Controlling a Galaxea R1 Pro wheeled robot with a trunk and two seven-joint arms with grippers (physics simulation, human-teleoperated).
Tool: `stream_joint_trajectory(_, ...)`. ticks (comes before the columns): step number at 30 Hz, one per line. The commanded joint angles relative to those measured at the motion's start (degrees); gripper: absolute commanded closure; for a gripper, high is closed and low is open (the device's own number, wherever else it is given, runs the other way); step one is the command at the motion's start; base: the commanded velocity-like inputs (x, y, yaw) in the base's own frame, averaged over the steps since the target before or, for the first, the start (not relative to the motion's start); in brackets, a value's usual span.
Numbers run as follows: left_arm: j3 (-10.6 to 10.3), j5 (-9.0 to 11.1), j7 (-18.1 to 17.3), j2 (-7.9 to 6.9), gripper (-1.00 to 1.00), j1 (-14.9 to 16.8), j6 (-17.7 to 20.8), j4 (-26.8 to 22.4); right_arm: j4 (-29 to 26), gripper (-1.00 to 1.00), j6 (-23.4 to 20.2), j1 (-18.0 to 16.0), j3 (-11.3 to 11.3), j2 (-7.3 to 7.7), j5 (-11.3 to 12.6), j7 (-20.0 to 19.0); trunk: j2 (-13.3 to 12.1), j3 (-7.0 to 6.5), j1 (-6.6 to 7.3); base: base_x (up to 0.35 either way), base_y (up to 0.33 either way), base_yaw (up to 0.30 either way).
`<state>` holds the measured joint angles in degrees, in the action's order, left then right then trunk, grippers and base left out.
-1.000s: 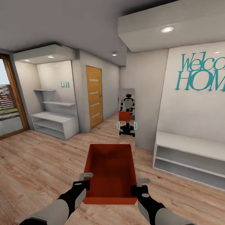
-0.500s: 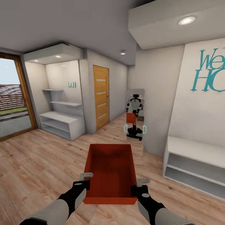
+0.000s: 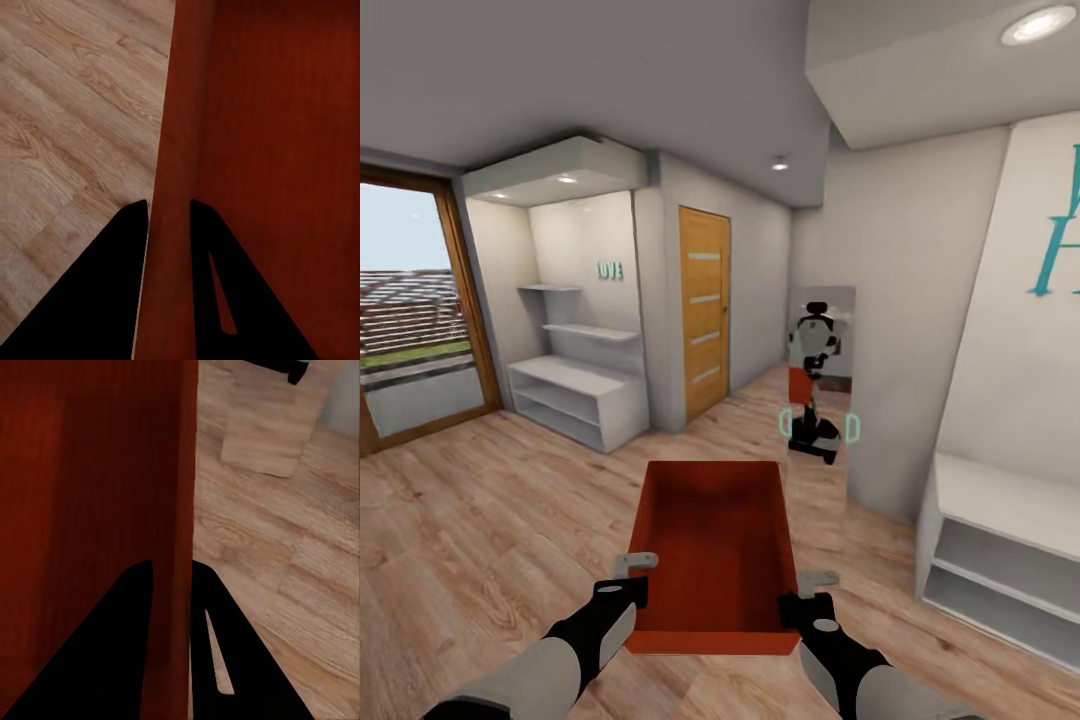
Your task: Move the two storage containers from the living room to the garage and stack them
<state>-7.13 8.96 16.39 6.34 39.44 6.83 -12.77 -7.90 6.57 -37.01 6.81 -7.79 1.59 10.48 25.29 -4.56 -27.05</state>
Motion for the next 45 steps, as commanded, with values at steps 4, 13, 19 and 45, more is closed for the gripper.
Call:
stream_joint_trajectory(4,0.8,-1.05,1.8,-2.12,1.0,0.03,-1.56,-0.29,0.08,1.0,0.02,0.0,-1.0,0.0,0.5,-0.02,0.04,0.02,-0.05,0.322,0.0,0.27)
stream_joint_trajectory(13,0.8,-1.05,1.8,-2.12,1.0,0.03,-1.56,-0.32,0.06,1.0,0.1,0.0,-1.0,0.05,0.43,-0.02,0.04,0.02,-0.05,0.322,0.0,0.162)
stream_joint_trajectory(19,0.8,-1.05,1.8,-2.12,1.0,0.03,-1.56,-0.32,0.08,1.0,0.03,0.0,-1.0,-0.02,0.5,-0.03,0.04,0.02,-0.05,0.322,0.0,0.005)
stream_joint_trajectory(45,0.8,-1.05,1.8,-2.12,1.0,0.03,-1.56,-0.24,0.08,1.0,0.14,0.0,-1.0,-0.03,0.49,0.0,0.04,0.02,-0.05,0.322,0.0,0.21)
